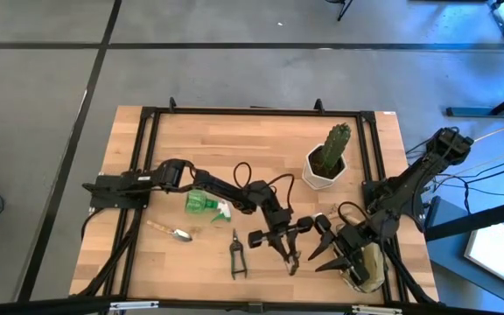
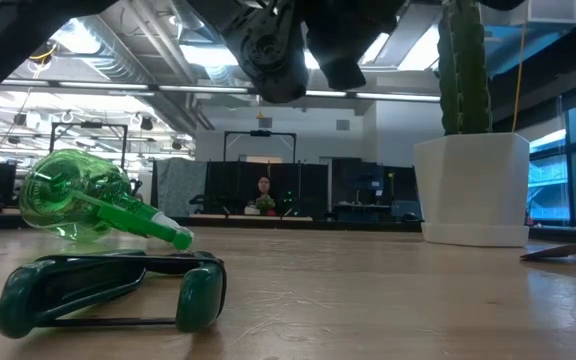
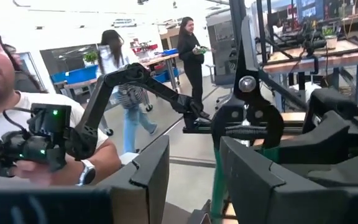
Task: Pick & Place Garden tools in Gardening bag
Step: Put the top grafting pruner into the side pocket of the white bag
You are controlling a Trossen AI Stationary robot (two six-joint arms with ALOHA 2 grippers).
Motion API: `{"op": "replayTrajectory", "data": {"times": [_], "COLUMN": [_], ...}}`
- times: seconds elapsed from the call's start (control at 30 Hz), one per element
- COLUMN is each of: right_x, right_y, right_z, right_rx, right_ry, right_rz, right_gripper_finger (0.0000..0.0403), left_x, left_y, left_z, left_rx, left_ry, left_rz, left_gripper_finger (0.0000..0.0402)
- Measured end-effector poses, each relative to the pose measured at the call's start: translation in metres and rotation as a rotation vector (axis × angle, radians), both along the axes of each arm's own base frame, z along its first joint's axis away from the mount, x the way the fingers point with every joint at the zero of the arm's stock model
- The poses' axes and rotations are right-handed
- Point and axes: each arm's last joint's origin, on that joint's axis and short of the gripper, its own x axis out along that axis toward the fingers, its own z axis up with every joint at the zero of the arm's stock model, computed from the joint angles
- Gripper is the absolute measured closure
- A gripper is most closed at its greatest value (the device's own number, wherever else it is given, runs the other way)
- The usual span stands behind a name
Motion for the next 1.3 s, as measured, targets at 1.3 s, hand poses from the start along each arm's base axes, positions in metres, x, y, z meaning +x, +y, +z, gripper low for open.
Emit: {"op": "replayTrajectory", "data": {"times": [1.3], "right_x": [0.003], "right_y": [-0.005], "right_z": [-0.003], "right_rx": [0.087], "right_ry": [0.082], "right_rz": [-0.181], "right_gripper_finger": [0.0258], "left_x": [-0.008], "left_y": [-0.012], "left_z": [-0.017], "left_rx": [-0.137], "left_ry": [0.128], "left_rz": [0.142], "left_gripper_finger": [0.0343]}}
